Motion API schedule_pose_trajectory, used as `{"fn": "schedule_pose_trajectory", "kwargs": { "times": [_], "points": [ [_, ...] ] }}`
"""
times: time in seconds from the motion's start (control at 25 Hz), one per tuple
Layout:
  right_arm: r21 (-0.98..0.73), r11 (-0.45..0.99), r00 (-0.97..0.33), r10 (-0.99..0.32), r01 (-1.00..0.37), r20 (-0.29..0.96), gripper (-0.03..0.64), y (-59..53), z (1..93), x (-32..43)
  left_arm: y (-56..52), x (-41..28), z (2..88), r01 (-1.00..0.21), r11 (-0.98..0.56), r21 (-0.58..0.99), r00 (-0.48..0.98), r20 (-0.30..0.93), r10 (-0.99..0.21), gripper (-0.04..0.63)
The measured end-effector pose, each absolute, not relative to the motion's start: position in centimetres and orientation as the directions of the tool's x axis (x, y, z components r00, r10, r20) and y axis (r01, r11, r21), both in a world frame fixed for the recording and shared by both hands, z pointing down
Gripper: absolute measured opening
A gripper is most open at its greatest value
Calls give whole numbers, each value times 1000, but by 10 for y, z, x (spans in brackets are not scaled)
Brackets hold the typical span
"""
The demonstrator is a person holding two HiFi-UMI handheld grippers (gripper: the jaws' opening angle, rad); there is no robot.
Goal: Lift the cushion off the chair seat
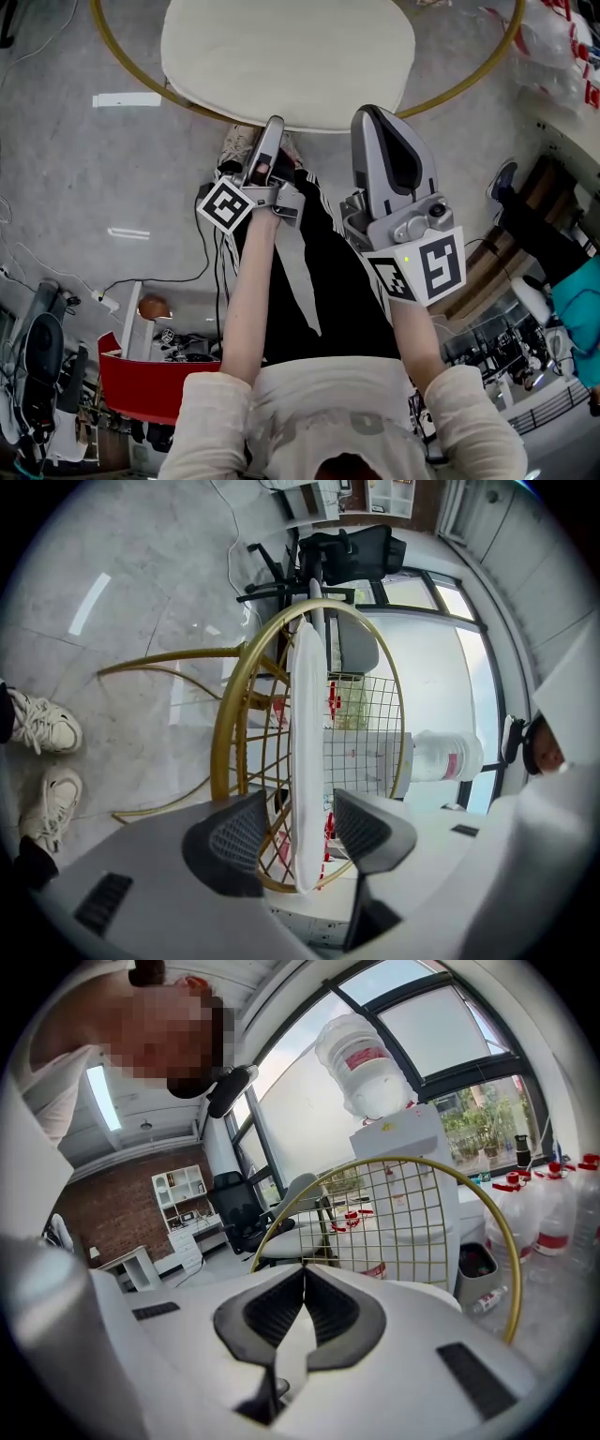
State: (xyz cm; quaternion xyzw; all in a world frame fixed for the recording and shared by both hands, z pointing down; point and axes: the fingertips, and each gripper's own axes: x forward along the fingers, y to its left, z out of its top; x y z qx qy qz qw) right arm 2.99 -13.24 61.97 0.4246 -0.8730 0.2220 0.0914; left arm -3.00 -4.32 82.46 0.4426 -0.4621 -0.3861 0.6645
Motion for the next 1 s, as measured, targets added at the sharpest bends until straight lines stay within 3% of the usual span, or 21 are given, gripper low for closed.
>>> {"fn": "schedule_pose_trajectory", "kwargs": {
  "times": [0.76, 0.92, 1.0],
  "points": [
    [-338, 531, -627, -697, -777, 348, 17, -146, 629, 44, -113, -36, 811, 102, 183, 978, 249, 153, -956, 213],
    [-340, 529, -626, -699, -778, 345, 17, -150, 629, 49, -114, -34, 818, 62, 224, 973, 251, 202, -947, 86],
    [-340, 525, -623, -700, -780, 348, 17, -150, 630, 52, -113, -34, 820, 52, 235, 971, 252, 215, -944, 72]
  ]
}}
